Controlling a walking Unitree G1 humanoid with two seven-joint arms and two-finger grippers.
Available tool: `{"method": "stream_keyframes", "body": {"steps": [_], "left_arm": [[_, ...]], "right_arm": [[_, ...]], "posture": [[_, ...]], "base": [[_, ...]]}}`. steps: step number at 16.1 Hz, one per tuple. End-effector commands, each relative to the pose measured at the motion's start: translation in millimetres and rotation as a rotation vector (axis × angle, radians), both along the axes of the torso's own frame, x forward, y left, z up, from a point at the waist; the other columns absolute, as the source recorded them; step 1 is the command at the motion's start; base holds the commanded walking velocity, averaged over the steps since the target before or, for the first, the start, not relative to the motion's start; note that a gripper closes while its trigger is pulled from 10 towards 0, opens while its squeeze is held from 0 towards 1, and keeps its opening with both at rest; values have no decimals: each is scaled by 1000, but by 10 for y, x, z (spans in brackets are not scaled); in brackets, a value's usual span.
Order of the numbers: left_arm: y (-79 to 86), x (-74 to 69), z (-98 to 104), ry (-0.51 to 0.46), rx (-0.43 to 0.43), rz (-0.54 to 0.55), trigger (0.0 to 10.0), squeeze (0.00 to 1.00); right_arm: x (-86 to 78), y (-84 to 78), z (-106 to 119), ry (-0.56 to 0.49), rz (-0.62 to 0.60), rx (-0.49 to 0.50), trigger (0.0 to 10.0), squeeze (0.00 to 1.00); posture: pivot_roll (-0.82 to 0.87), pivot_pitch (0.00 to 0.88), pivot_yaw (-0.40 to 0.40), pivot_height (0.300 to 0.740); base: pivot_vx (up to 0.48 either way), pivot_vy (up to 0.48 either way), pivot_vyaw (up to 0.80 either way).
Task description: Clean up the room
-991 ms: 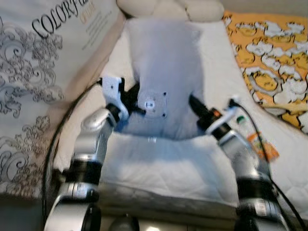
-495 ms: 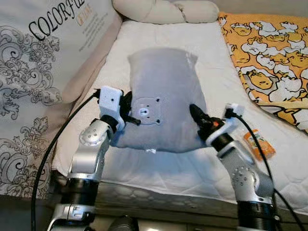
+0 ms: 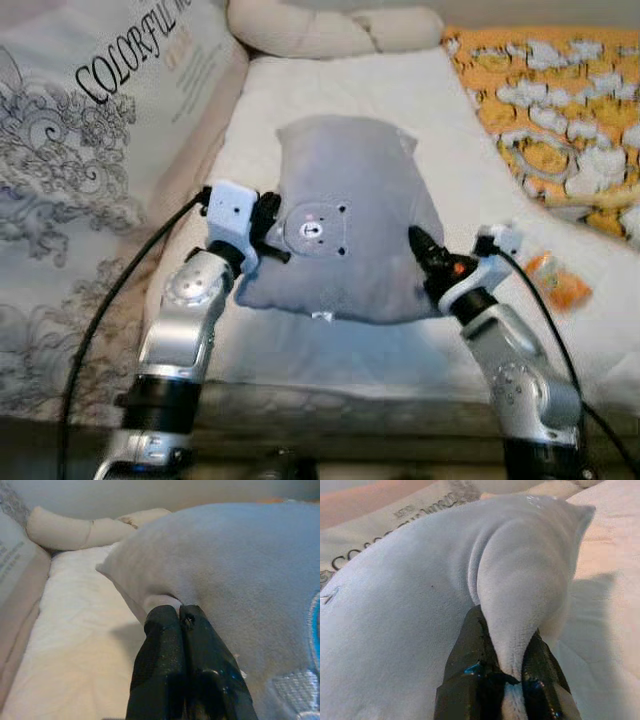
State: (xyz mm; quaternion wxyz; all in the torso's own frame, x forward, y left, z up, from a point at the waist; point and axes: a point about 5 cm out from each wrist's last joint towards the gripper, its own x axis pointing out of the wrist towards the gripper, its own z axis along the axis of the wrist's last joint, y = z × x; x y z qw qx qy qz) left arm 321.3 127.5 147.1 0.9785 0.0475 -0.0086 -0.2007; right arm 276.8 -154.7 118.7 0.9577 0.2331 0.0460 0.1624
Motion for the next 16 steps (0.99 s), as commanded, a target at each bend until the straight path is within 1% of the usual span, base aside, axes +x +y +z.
{"method": "stream_keyframes", "body": {"steps": [1,5,9,12,16], "left_arm": [[41,-5,90,-43,19,16,10000,0],[48,-26,83,-38,10,32,10000,0],[9,-58,56,-22,-7,27,10000,0],[1,-56,64,-25,-9,29,10000,0],[26,-63,62,-30,8,50,10000,0]], "right_arm": [[13,11,92,-43,-5,-22,10000,0],[23,88,75,-32,44,-36,10000,0],[119,142,102,-39,90,-35,10000,0],[218,107,134,-48,109,-51,10000,0],[249,66,160,-59,121,-59,10000,0]], "posture": [[-60,0,70,740],[-38,0,51,740],[-24,0,40,740],[-15,0,30,740],[-5,0,17,740]], "base": [[0,431,0],[0,430,0],[0,396,0],[0,0,0],[0,0,0]]}}
